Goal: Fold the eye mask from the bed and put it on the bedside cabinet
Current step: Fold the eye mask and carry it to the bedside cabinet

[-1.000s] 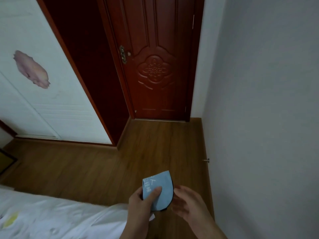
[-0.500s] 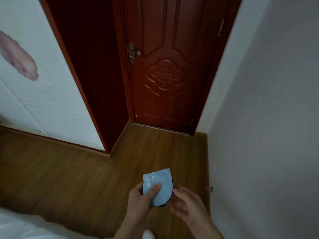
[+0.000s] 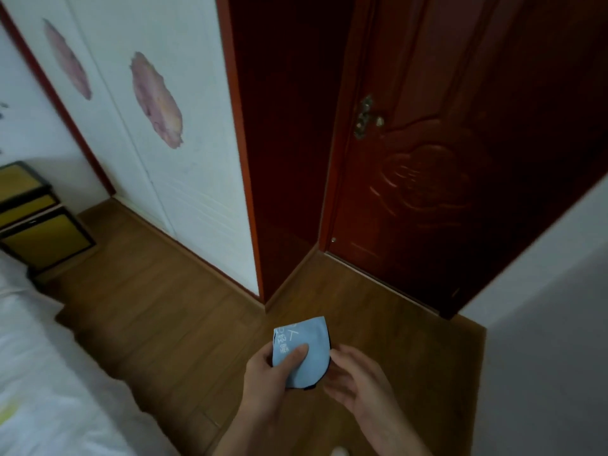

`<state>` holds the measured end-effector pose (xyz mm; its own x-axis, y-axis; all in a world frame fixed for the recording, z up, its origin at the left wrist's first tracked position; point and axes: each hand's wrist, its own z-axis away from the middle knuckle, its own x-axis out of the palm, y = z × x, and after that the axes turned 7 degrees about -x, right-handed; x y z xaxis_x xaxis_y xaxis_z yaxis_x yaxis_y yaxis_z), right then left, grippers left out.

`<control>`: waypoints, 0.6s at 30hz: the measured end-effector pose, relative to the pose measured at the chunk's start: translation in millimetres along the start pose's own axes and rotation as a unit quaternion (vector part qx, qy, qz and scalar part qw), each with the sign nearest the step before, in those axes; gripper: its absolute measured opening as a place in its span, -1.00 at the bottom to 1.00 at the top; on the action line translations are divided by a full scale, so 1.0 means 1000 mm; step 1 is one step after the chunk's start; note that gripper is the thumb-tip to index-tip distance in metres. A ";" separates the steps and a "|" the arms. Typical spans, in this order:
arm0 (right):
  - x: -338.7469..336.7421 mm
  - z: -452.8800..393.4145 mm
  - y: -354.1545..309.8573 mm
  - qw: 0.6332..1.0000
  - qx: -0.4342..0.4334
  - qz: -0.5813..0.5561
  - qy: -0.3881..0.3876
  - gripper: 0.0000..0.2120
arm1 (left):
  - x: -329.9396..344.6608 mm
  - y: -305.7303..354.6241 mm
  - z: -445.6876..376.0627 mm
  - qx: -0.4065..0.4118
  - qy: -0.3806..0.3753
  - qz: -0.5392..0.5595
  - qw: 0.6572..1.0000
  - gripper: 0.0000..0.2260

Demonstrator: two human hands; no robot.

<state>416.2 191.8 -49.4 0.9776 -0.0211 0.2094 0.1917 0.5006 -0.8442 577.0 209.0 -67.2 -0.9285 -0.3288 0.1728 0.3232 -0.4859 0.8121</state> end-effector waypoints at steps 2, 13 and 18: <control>0.017 -0.026 -0.005 1.000 0.011 0.012 -0.025 -0.51 | -0.012 0.010 -0.019 -0.003 0.026 0.019 0.999 -0.73; 0.126 -0.197 -0.059 0.979 0.063 0.093 -0.172 -0.74 | -0.061 0.099 -0.132 0.013 0.179 0.116 0.977 -0.64; 0.179 -0.266 -0.104 0.958 0.053 0.110 -0.260 -0.78 | -0.069 0.152 -0.182 0.031 0.240 0.148 0.959 -0.60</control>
<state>594.0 -94.3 -55.1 0.8131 0.5139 0.2733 -0.0500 0.5294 -0.8469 723.5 10.4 -57.7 -0.6014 -0.7872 0.1363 0.5347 -0.2698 0.8008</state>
